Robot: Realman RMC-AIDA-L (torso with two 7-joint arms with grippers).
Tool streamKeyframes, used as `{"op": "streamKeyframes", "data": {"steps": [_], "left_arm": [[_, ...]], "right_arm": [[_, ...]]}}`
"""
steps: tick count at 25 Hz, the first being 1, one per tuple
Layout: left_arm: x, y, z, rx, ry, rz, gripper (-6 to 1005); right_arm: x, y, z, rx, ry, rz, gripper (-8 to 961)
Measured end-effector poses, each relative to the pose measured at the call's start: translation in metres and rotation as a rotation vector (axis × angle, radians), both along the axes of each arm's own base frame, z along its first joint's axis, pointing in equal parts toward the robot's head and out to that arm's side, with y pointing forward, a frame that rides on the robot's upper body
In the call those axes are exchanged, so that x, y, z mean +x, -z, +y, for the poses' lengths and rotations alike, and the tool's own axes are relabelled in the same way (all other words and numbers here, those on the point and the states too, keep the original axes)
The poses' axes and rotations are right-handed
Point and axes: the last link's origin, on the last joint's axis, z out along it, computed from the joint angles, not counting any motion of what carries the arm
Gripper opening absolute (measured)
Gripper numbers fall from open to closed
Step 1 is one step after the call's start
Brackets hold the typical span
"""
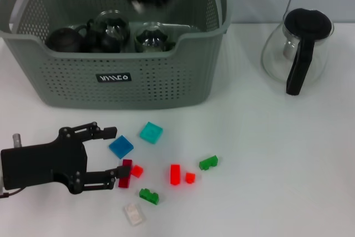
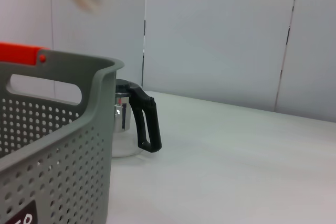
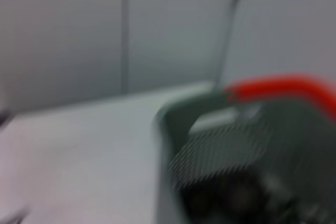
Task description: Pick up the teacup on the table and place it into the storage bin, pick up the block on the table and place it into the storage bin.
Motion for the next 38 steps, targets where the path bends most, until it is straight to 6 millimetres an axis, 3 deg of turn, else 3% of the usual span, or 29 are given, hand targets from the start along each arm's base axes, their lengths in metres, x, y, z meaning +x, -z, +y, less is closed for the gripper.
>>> {"op": "streamKeyframes", "data": {"steps": [4,11,20,32,38], "left_arm": [[0.001,0.0,0.001,0.001,0.004,-0.003,832],[0.002,-0.003,0.003,0.022,0.002,-0.017,832],[0.001,-0.008,0.004,0.034,-0.001,-0.017,833],[0.0,-0.007,0.004,0.023,-0.01,-0.022,833],[0.0,-0.008,0.006,0.0,-0.05,-0.039,835]], "right_arm": [[-0.011,0.013,0.026,0.08,0.028,0.047,214],[-0.002,0.043,0.065,0.218,0.091,0.035,218],[0.014,0.056,0.07,0.234,0.125,0.0,222],[0.015,0.048,0.069,0.246,0.112,0.023,444],[0.004,0.014,0.046,0.203,0.048,0.12,732]]}}
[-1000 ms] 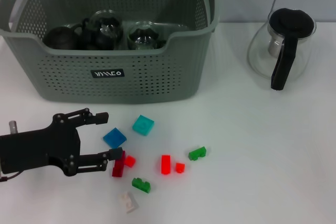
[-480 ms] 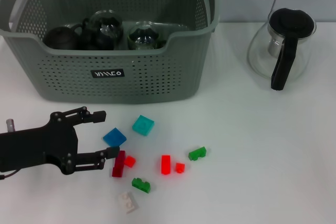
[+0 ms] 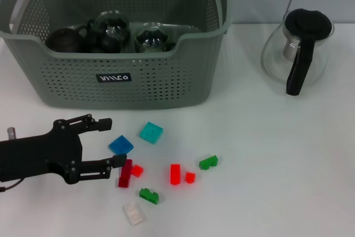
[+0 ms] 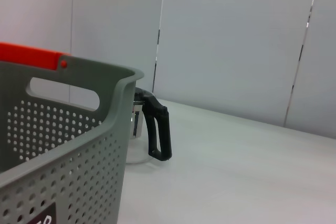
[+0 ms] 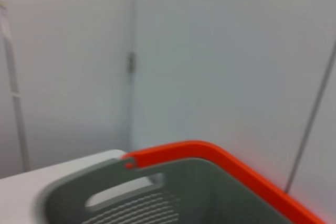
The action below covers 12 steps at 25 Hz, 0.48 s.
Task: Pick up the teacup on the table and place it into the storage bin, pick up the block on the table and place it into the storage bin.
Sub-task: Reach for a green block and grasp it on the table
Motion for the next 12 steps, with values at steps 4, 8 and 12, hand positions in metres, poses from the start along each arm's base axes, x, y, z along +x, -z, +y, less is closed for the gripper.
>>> {"op": "streamKeyframes", "data": {"steps": [4,8,12], "left_arm": [[0.0,0.001,0.0,-0.002,0.01,0.006,837],[0.0,0.0,-0.001,0.011,0.033,0.017,838],[-0.002,0.003,-0.004,0.032,0.071,0.032,837]], "right_arm": [[0.007,-0.023,-0.026,-0.076,-0.067,0.0,906],[0.026,-0.038,-0.056,-0.173,-0.134,-0.031,909],[0.056,-0.039,-0.079,-0.248,-0.167,-0.056,908]]}}
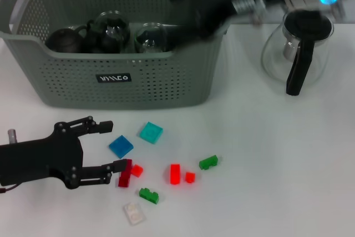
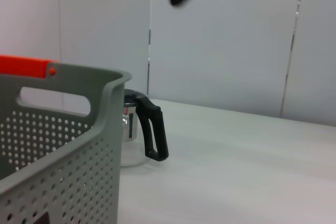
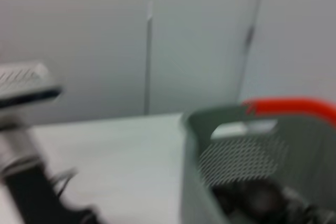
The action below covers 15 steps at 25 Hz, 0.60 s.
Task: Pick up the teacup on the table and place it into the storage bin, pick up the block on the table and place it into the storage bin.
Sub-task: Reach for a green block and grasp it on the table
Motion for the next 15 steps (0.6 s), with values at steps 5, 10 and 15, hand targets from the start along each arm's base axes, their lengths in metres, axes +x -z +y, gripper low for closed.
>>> {"op": "streamKeyframes", "data": {"steps": [5,10,15], "left_arm": [[-0.002,0.003,-0.002,0.005,0.021,0.003,836],[-0.003,0.003,-0.003,0.002,0.017,0.001,835],[-0.003,0.005,-0.003,-0.002,0.012,0.0,833]], "right_arm": [[0.037,0.006,-0.029,-0.127,0.024,-0.069,903],[0.065,0.011,-0.041,-0.197,0.102,-0.202,901],[0.086,0.029,-0.041,-0.199,0.159,-0.391,901]]}}
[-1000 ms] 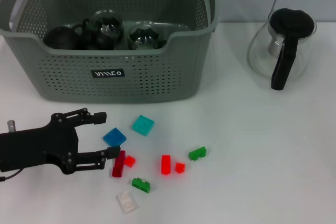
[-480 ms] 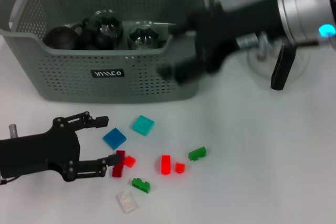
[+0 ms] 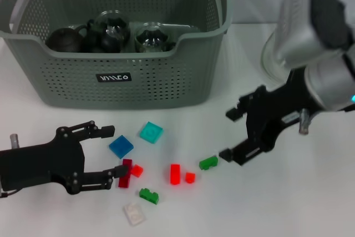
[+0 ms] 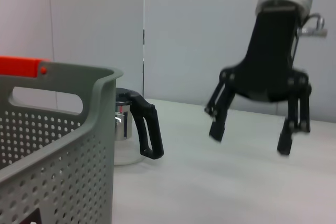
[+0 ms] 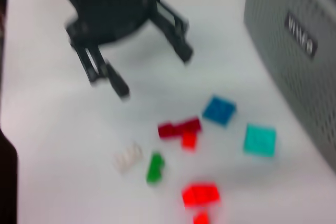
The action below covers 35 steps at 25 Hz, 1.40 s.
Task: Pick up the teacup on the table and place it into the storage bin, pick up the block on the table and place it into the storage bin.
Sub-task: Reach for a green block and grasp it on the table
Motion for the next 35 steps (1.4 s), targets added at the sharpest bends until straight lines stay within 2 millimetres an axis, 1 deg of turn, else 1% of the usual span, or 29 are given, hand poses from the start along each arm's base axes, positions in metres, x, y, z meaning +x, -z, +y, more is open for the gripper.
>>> {"op": "streamKeyframes", "data": {"steps": [5,8,12,18,25,30,35], "left_arm": [[0.0,0.004,-0.001,-0.002,-0.01,-0.01,832],[0.001,0.005,-0.001,-0.004,-0.012,-0.015,831],[0.001,0.008,-0.002,-0.007,-0.021,-0.033,830],[0.001,0.008,-0.001,0.002,-0.03,-0.045,829],[0.0,0.008,-0.002,0.007,-0.044,-0.055,829],[-0.001,0.007,-0.002,0.013,-0.051,-0.058,829],[-0.001,0.007,-0.001,0.009,-0.049,-0.056,830]], "right_arm": [[0.007,0.026,0.003,-0.032,-0.017,-0.143,900],[0.007,0.041,0.009,-0.031,-0.043,-0.215,900],[0.001,0.06,0.015,-0.042,-0.106,-0.286,899],[-0.006,0.085,0.021,-0.035,-0.195,-0.339,898],[-0.005,0.1,0.016,-0.042,-0.238,-0.378,898],[0.002,0.109,0.011,-0.055,-0.226,-0.39,897],[0.007,0.115,0.009,-0.052,-0.215,-0.387,896]]}}
